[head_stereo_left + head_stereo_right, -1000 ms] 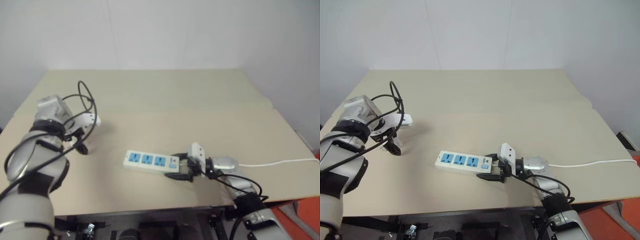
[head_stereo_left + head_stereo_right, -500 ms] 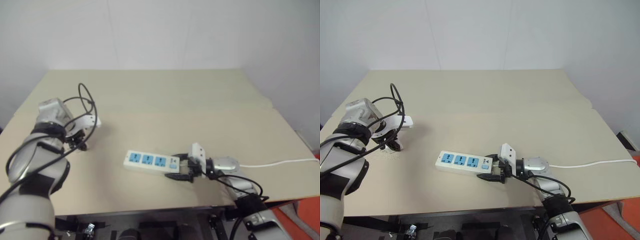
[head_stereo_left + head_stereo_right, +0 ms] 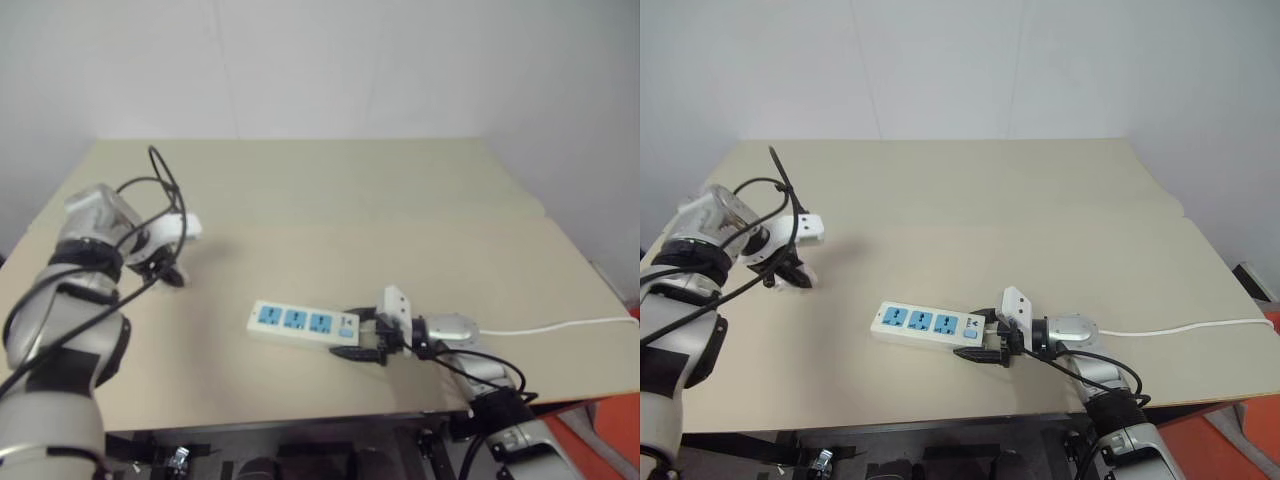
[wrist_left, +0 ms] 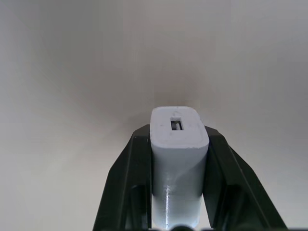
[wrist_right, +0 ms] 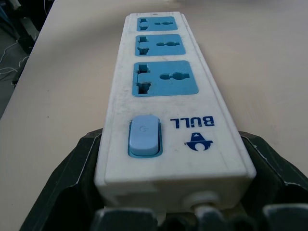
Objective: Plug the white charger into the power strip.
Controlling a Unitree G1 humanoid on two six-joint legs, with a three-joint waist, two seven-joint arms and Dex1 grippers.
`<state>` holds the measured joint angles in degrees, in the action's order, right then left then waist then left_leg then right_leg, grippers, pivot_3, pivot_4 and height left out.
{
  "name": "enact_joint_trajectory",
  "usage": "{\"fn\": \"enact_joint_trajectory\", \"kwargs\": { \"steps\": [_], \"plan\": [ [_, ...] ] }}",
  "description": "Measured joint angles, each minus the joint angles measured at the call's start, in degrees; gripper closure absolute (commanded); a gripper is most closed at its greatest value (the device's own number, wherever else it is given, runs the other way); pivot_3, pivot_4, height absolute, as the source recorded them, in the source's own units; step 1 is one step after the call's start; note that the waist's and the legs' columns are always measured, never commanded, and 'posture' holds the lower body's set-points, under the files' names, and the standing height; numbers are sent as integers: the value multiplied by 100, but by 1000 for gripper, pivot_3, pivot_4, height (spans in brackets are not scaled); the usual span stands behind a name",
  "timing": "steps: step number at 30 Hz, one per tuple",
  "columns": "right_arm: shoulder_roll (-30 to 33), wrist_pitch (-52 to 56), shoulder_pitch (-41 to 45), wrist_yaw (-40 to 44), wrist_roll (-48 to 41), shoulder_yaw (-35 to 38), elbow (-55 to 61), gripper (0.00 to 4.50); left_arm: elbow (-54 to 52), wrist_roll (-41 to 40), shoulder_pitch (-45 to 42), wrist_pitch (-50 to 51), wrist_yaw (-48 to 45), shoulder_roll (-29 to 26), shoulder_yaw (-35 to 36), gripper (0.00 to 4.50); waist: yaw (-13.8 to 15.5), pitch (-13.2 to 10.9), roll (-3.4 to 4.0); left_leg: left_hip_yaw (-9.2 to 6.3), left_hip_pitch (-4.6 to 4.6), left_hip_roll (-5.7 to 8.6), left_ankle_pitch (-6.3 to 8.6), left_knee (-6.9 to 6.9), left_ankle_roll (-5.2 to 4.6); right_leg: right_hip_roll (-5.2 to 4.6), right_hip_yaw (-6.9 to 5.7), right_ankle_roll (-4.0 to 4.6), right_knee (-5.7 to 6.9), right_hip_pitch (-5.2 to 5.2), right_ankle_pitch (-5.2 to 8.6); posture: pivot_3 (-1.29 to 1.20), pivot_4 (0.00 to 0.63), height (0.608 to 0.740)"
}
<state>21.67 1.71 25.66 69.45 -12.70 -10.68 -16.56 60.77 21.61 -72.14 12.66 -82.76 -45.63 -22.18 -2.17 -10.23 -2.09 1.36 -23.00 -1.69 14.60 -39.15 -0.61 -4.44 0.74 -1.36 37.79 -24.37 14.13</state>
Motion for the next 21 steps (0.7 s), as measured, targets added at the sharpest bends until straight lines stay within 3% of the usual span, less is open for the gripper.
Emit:
{"fn": "enact_joint_trajectory", "kwargs": {
  "steps": [5,11,15,21],
  "plan": [
    [-28,-27,69,120,9,-35,-100,1079,-1207,-1407,762,-287,-211,-56,1334,3500,-37,1,2,-12,10,-5,1,-2,1,-1,9,0,11,0,0,0,150,740],
    [-14,-125,302,432,11,-57,-444,1079,-3178,-3228,2214,-129,14,518,2643,3500,-12,1,1,-31,7,-8,2,-18,2,-1,8,6,21,2,-5,0,150,740],
    [-61,-284,456,636,27,-121,-689,1079,-4837,-4116,2821,332,409,1080,2855,3500,-10,3,0,-32,8,-8,5,-21,6,1,12,6,22,4,-5,0,150,740],
    [-294,-1001,657,741,211,-208,-1283,1079,-6010,-4652,3382,512,967,1489,2814,3500,-80,11,-3,-25,41,-15,5,-19,6,12,28,13,19,19,-9,0,150,740]
  ]
}}
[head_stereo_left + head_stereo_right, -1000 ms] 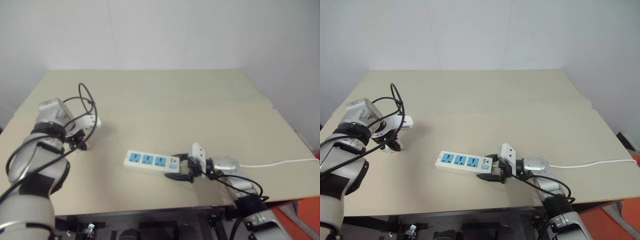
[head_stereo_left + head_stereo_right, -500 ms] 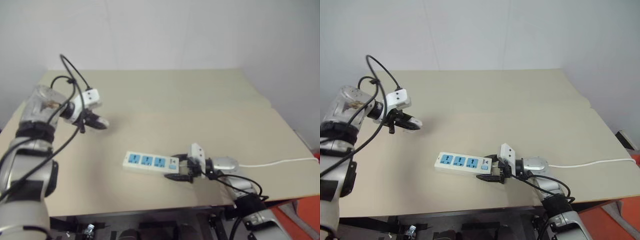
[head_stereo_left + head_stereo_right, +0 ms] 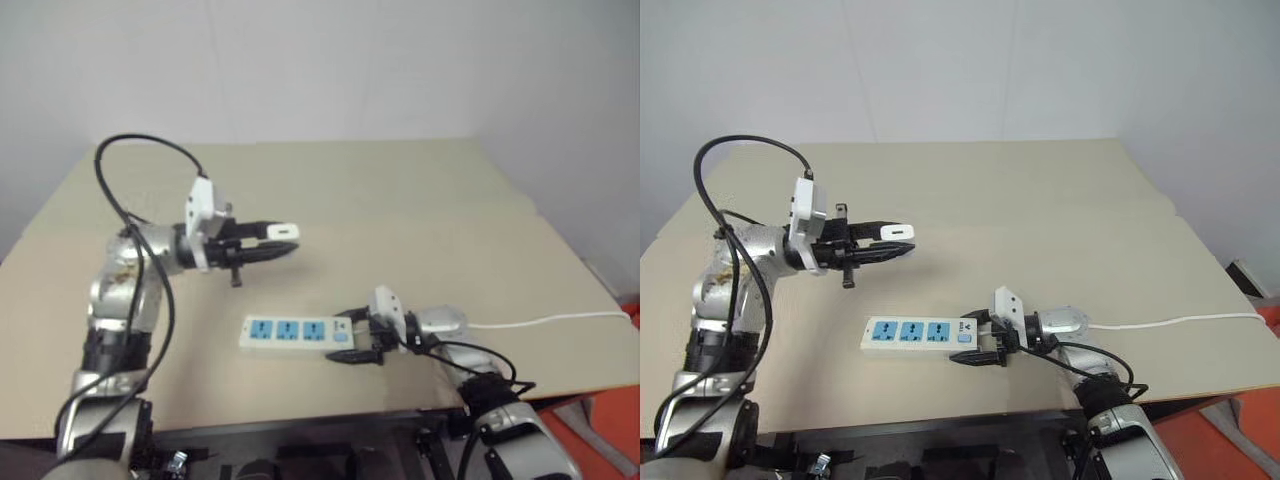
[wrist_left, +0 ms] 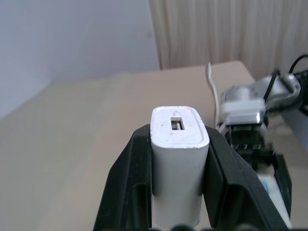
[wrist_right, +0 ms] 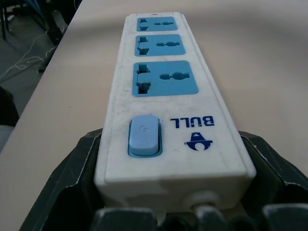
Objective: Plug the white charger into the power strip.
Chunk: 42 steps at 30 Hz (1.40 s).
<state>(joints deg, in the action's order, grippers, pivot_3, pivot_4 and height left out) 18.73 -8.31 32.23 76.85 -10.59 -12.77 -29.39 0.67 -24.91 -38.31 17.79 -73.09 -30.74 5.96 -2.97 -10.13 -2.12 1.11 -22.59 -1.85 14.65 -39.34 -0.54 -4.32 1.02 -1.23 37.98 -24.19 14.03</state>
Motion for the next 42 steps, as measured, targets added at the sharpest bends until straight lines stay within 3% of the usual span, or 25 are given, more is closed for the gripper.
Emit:
{"fn": "enact_joint_trajectory", "kwargs": {
  "steps": [9,22,33,42],
  "plan": [
    [-181,-782,166,-70,243,-34,-674,1079,-506,-303,359,229,239,-32,-147,3500,-72,21,-22,15,136,-1,5,50,8,1,16,1,-51,117,0,0,150,740],
    [-171,-626,345,176,244,-56,-826,1079,-994,-707,994,637,259,-243,-268,3500,-67,22,-21,15,133,-2,8,55,12,0,19,1,-59,113,0,0,150,740],
    [-158,-609,346,192,244,-55,-821,1079,-1084,-1106,1613,848,447,33,-400,3500,-59,22,-20,15,132,-3,9,59,12,-1,18,2,-68,114,-1,0,150,740],
    [-81,-452,279,195,243,-55,-630,1079,-174,-464,1838,-371,59,377,-871,3500,-17,23,-19,18,126,-2,10,64,11,-1,17,3,-80,112,-1,0,150,740]
  ]
}}
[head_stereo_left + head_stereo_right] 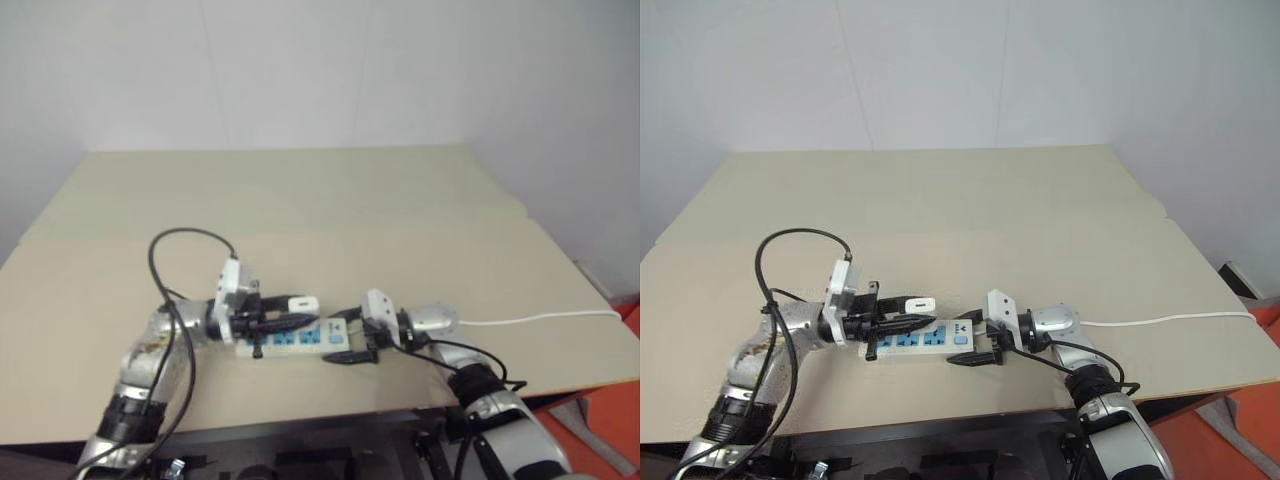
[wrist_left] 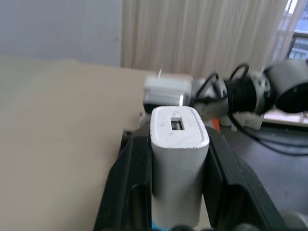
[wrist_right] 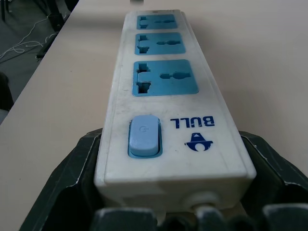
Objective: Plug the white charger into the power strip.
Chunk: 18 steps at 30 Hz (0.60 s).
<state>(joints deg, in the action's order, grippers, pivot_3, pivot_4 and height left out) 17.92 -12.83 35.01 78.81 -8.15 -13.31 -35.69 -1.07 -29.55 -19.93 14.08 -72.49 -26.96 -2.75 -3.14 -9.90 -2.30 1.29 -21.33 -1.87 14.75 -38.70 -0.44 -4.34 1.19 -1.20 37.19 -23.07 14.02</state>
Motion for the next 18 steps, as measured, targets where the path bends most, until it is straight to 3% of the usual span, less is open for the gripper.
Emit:
{"fn": "enact_joint_trajectory", "kwargs": {
  "steps": [18],
  "plan": [
    [127,301,-184,-22,0,14,408,1079,893,440,-87,-1095,-264,432,-330,3500,73,0,0,4,-7,0,3,-1,-4,-2,-2,0,-6,-2,0,0,150,740]
  ]
}}
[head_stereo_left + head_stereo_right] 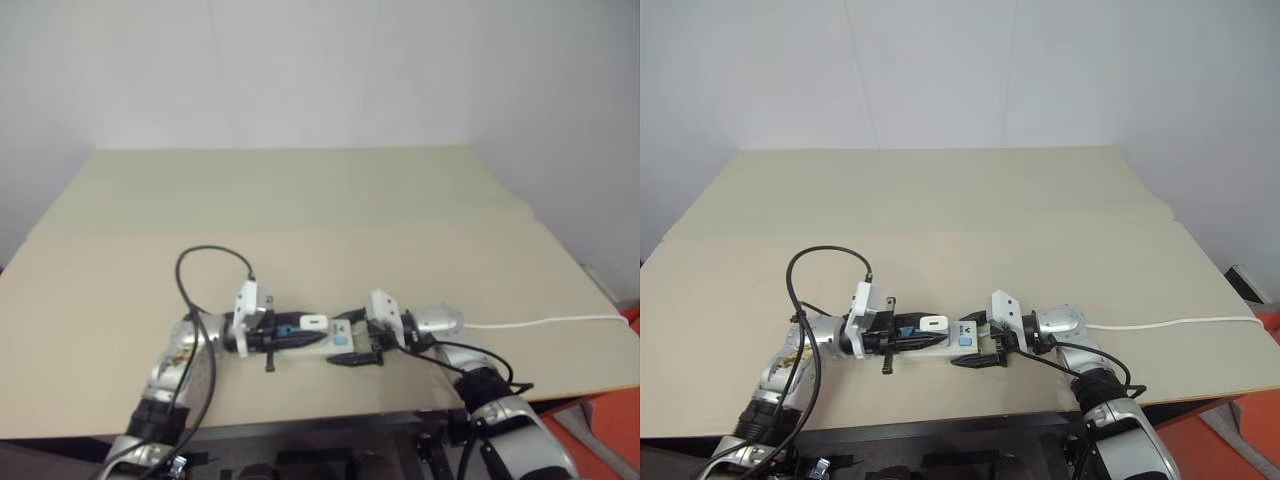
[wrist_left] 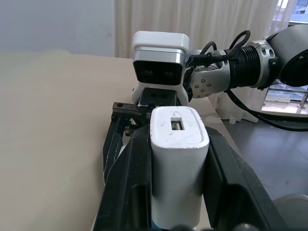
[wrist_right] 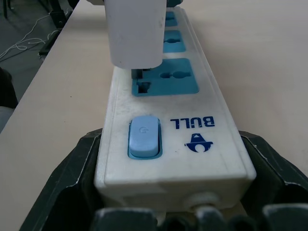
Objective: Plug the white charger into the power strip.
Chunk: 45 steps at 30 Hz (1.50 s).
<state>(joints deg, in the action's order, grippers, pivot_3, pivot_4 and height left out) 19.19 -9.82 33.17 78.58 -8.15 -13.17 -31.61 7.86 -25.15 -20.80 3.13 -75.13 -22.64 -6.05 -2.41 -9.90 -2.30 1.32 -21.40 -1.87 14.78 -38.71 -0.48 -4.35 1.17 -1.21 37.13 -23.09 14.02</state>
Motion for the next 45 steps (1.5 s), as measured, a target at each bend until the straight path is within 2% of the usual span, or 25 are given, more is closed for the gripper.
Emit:
{"fn": "enact_joint_trajectory", "kwargs": {
  "steps": [16,45],
  "plan": [
    [80,221,-112,-59,1,4,273,1079,670,242,-293,-425,-266,121,-113,3500,34,0,0,0,-5,2,0,-2,-1,-1,-4,0,-2,0,0,0,150,740],
    [30,243,-92,-173,-8,-152,322,1079,863,234,-382,-414,-472,-236,-226,3500,-41,6,9,2,5,-8,2,3,-3,10,2,0,-1,0,0,0,150,740]
  ]
}}
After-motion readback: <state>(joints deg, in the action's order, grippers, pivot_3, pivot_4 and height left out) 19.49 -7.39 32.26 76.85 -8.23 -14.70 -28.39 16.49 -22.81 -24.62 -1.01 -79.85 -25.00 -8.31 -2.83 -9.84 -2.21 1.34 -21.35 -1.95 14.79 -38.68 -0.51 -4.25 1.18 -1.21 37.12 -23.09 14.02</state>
